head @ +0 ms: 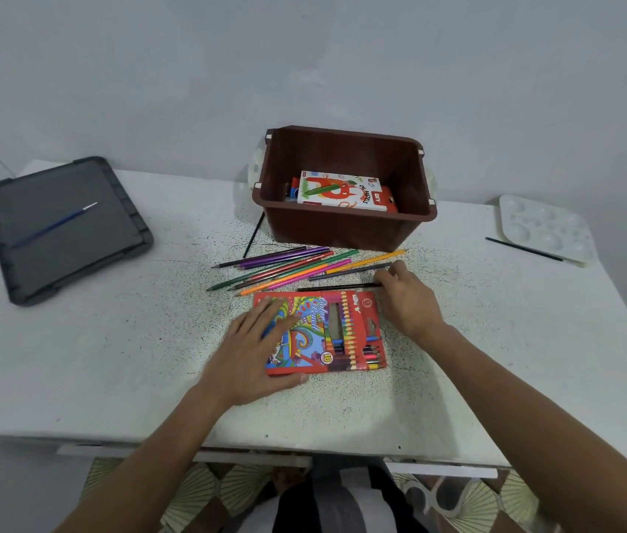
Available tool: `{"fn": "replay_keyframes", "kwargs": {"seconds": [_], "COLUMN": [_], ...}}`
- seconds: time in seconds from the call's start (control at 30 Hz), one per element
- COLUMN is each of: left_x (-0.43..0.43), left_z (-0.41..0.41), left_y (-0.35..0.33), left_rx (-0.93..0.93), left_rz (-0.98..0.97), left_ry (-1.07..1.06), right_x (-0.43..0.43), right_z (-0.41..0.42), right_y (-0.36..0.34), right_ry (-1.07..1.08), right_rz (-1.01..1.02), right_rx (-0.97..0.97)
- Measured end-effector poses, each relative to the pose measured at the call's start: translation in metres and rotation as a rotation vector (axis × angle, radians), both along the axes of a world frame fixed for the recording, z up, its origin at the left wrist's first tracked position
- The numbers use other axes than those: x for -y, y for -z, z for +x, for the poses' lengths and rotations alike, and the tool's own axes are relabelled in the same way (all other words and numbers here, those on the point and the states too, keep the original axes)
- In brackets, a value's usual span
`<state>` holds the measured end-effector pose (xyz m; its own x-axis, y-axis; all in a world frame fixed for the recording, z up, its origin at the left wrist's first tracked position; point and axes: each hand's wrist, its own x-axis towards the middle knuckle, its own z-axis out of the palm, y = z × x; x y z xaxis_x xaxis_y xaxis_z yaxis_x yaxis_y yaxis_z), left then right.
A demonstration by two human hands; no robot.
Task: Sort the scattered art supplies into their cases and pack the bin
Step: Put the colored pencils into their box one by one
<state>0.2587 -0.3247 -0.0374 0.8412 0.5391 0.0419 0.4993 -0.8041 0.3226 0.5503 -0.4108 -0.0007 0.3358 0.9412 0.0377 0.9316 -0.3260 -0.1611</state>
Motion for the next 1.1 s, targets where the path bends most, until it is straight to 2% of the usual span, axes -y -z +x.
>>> {"fn": "replay_keyframes", "kwargs": {"seconds": [0.17,0.37,0.67,0.87,1.1], "left_x": [0.000,-0.001,-0.001,-0.002,-0.002], "left_z": [0.000,-0.001,-0.001,-0.001,-0.001], "left_y": [-0.001,0.000,0.001,0.002,0.004], "left_rx": [0.006,0.007,0.007,-0.016,-0.007], "left_rz": [-0.006,-0.003,-0.008,-0.007,-0.010], "left_ry": [0.002,0.002,0.005,0.002,0.000], "right_x": [0.008,0.031,0.099,0.116,0.101], "right_z": [0.007,0.020,0.064,0.070,0.016], "right_y": [-0.002,-0.011,-0.018,-0.007,0.004], "right_ry": [-0.053,0.038,-0.073,-0.127,-0.265], "right_rz": [-0.068,0.020,0.077,0.112,0.151], "right_rx": [0.093,0.132,0.281,0.238,0.117]}}
